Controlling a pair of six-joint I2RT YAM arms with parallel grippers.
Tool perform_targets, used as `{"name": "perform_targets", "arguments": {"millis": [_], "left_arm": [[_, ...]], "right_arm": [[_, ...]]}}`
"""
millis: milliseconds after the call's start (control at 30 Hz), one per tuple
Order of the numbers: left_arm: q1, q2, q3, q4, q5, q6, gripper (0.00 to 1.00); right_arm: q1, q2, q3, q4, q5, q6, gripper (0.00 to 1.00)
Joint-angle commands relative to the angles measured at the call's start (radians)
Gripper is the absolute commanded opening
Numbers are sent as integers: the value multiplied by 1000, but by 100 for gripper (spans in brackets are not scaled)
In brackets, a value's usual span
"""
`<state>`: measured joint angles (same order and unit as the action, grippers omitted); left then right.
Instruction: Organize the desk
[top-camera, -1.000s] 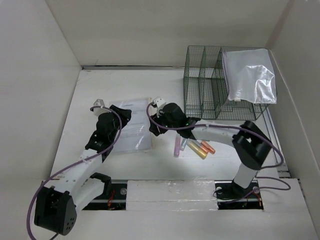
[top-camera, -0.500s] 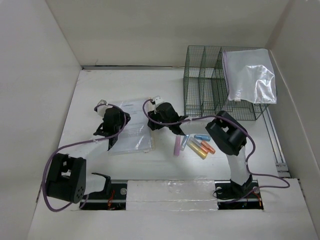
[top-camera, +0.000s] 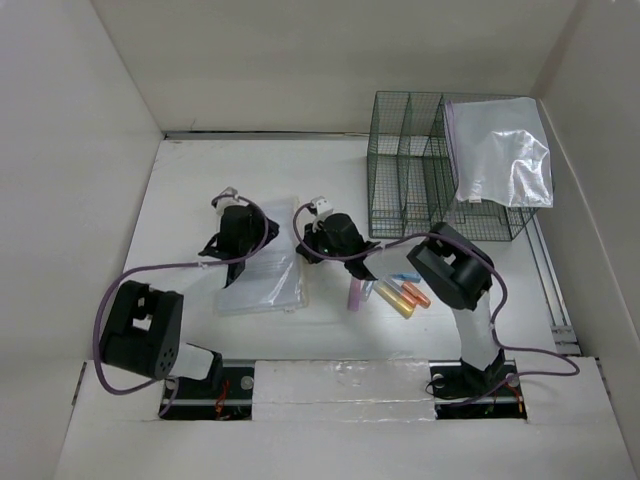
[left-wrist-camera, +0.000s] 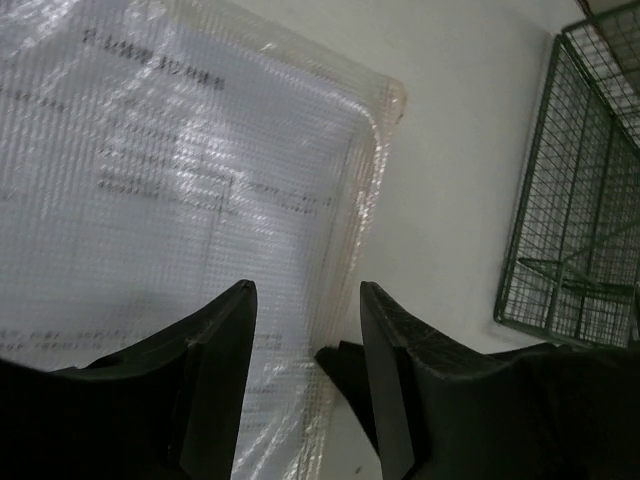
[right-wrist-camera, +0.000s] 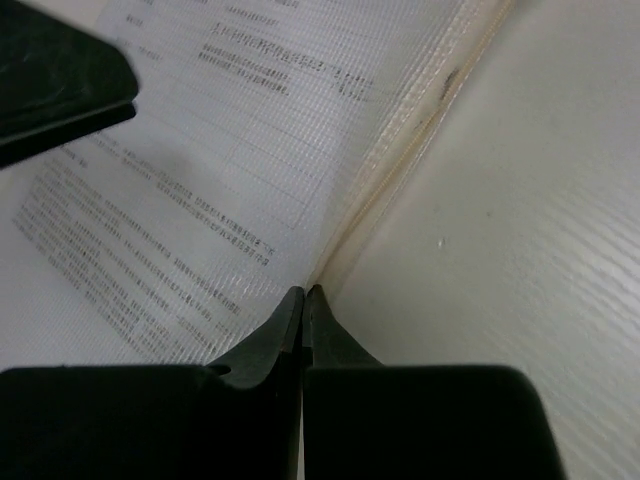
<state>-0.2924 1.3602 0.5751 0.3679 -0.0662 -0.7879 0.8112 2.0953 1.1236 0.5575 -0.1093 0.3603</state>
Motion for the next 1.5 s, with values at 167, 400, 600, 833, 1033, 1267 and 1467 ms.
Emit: {"name": "perform_targets", "arguments": {"millis": [167, 400, 600, 833, 1033, 1267, 1467], "left_arm": [[-115, 184, 244, -67, 54, 130, 45], [-152, 316, 350, -96, 40, 159, 44], [-177, 369, 413, -135, -35, 193, 34], [-240, 430, 489, -198, -130, 239, 0], [-240, 398, 436, -150, -123, 233, 0], [-240, 309, 384, -116, -67, 196, 0], [-196, 226, 333, -67, 57, 138, 0]], "right_arm": [[19, -172, -137, 166, -1, -84, 0], [28, -193, -197, 240, -30, -96, 0], [37, -201, -211, 254, -30, -107, 0], [46, -207, -202, 217, 0, -130, 0], [55, -212, -223, 199, 17, -138, 4], [55, -221, -280, 208, 10, -107, 56], [55, -209, -312, 270, -30, -34, 75]]}}
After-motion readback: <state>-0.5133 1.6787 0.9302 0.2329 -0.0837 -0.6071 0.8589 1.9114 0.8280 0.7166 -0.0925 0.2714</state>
